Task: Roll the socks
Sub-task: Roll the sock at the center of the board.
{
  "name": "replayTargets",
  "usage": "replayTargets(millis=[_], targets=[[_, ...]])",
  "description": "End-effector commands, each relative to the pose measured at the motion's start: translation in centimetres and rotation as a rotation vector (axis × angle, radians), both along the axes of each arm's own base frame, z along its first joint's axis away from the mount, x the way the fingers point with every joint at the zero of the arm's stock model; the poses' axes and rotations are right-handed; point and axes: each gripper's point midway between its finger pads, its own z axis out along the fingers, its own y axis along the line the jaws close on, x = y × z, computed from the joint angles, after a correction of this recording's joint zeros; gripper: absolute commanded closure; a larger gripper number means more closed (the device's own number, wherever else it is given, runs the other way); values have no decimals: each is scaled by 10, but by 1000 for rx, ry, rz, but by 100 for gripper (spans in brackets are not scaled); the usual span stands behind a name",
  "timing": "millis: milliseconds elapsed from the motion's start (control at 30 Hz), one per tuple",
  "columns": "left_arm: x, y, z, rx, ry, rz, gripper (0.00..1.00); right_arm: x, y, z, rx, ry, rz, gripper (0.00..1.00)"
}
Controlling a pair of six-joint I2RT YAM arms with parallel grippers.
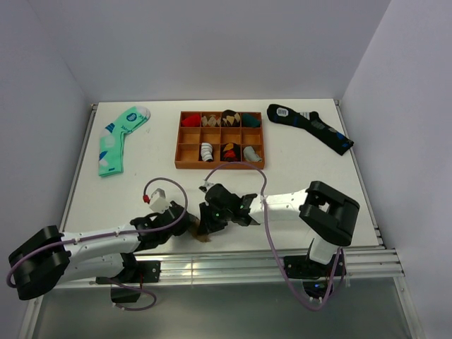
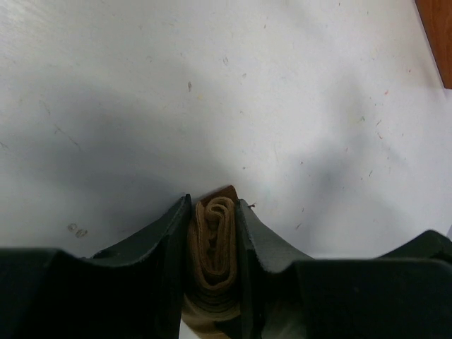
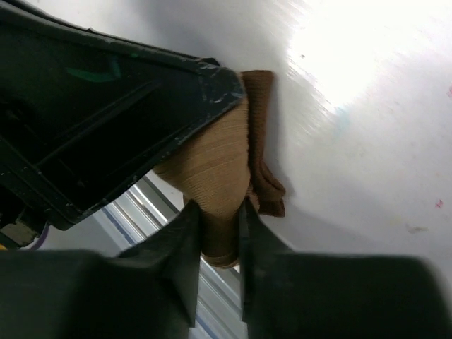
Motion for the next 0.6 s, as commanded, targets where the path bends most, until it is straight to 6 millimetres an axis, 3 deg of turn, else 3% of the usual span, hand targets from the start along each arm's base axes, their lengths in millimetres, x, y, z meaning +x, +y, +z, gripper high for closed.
replayTargets(millis=[0,67,167,467,567], targets=[[-6,3,-10,52,29,-52,100,-9,-15,-35,-111,46,-6,85],[-7,3,-12,49,33,-60,100,-13,-16,-43,-126,73,-9,94],[-7,2,-11,35,30,-65,99,-16,-18,-51,-144,107,-26,100],[-1,20,8,48,-25,-27,49,-15,-28,-71,-200,184,-93,100],[0,26,13,44,-45,-20,42,-13,-34,-76,-208,208,-119,100]])
